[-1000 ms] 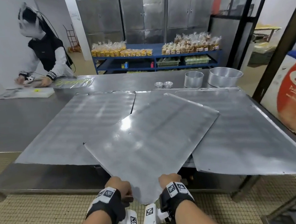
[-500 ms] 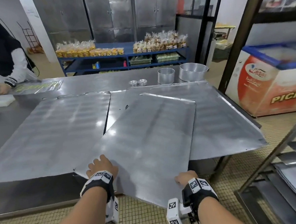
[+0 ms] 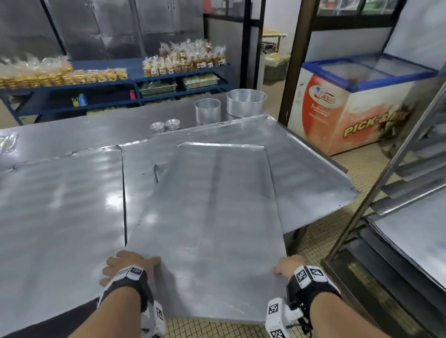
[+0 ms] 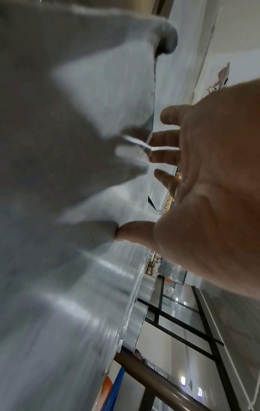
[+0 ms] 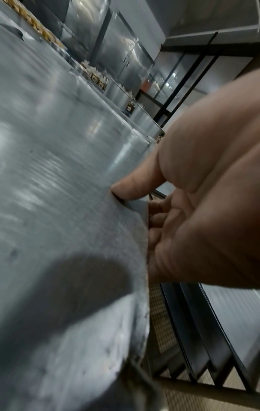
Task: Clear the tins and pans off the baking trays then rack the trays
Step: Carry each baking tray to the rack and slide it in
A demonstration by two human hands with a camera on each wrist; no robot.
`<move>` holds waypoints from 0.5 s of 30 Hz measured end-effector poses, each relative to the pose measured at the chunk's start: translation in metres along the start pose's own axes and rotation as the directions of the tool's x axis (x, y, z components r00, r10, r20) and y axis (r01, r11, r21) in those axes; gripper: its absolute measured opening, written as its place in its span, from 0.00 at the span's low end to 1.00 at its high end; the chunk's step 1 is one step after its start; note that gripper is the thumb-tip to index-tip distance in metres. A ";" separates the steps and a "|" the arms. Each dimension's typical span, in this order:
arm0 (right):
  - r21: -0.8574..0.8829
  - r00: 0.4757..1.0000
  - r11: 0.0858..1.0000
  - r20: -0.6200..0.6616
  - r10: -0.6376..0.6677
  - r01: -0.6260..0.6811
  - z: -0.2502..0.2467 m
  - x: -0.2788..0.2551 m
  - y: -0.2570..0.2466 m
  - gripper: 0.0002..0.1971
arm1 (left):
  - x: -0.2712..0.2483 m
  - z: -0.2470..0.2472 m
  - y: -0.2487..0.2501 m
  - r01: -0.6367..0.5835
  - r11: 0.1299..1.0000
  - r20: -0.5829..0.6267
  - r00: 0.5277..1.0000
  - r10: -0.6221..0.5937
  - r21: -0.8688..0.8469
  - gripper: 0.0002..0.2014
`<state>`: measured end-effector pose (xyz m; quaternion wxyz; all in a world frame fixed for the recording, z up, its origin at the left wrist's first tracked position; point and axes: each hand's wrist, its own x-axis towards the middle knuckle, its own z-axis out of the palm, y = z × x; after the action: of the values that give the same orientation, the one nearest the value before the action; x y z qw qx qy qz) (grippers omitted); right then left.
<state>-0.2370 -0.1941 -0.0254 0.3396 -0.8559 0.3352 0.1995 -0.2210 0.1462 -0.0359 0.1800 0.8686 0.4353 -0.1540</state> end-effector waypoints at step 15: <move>0.025 0.993 0.996 -0.076 0.092 -0.091 -0.024 0.011 -0.014 0.18 | 0.030 -0.018 0.017 -0.015 0.999 0.141 0.990 0.021 -0.040 0.72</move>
<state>-0.2169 -0.2090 -0.0090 0.3259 -0.8431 0.3890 0.1780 -0.1875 0.1661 -0.0293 0.2286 0.8557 0.4165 -0.2050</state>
